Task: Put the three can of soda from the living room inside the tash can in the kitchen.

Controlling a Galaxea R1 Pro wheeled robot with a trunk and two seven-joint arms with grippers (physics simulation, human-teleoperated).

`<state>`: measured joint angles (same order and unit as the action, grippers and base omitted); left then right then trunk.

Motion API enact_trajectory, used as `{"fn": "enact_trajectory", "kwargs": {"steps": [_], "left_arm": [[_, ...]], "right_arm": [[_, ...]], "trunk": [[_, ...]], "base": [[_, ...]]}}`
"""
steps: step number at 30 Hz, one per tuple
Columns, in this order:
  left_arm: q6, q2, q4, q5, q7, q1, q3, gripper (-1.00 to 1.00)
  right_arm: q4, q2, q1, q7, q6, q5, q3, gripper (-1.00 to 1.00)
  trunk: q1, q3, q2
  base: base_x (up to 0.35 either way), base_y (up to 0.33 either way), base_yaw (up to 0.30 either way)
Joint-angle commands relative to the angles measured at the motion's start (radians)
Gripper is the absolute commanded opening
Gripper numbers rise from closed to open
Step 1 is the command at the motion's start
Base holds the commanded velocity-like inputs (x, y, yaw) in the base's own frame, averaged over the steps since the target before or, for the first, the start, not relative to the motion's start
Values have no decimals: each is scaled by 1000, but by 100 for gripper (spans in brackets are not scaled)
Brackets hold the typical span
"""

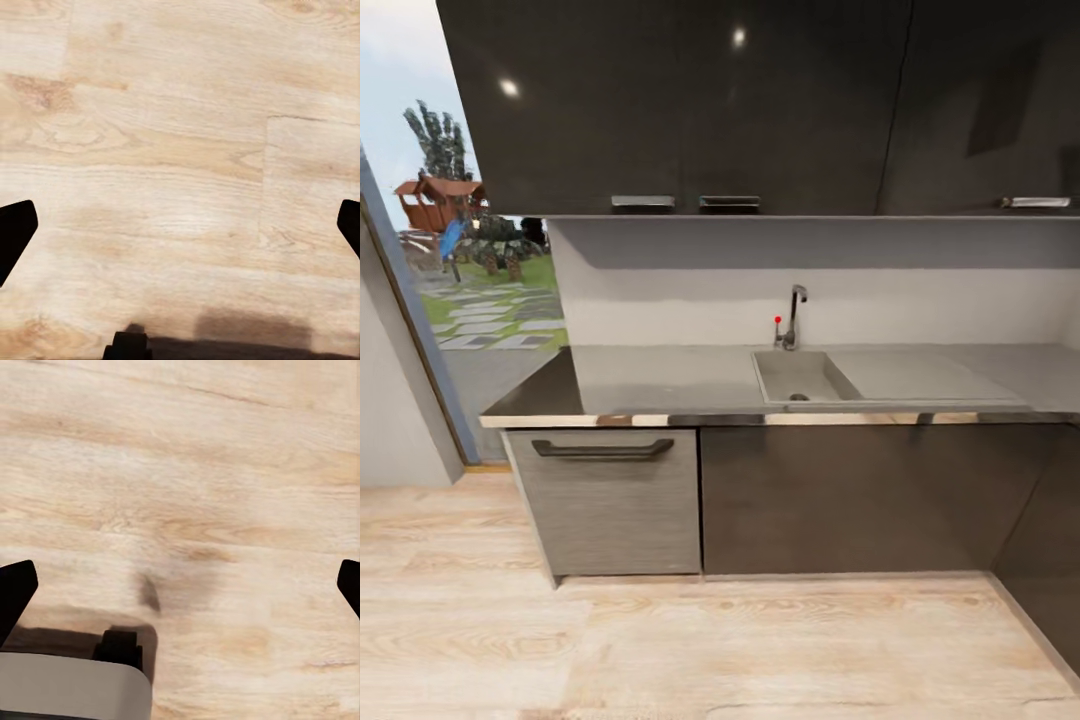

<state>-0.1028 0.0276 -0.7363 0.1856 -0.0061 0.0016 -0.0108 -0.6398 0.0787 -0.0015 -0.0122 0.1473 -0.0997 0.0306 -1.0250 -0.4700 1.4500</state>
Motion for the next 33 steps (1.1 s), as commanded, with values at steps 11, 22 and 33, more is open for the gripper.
{"fn": "enact_trajectory", "kwargs": {"steps": [11,22,33], "left_arm": [[0,0,0,0,0,0,0,100],[0,1,-1,-1,-1,0,0,100],[1,2,-1,-2,-1,0,0,100]], "right_arm": [[0,0,0,0,0,-1,0,100],[0,0,0,0,0,-2,0,100],[0,0,0,0,0,-3,0,100]], "trunk": [[0,0,0],[0,0,0],[0,0,0]], "base": [[0,0,291],[0,0,291],[0,0,291]]}}
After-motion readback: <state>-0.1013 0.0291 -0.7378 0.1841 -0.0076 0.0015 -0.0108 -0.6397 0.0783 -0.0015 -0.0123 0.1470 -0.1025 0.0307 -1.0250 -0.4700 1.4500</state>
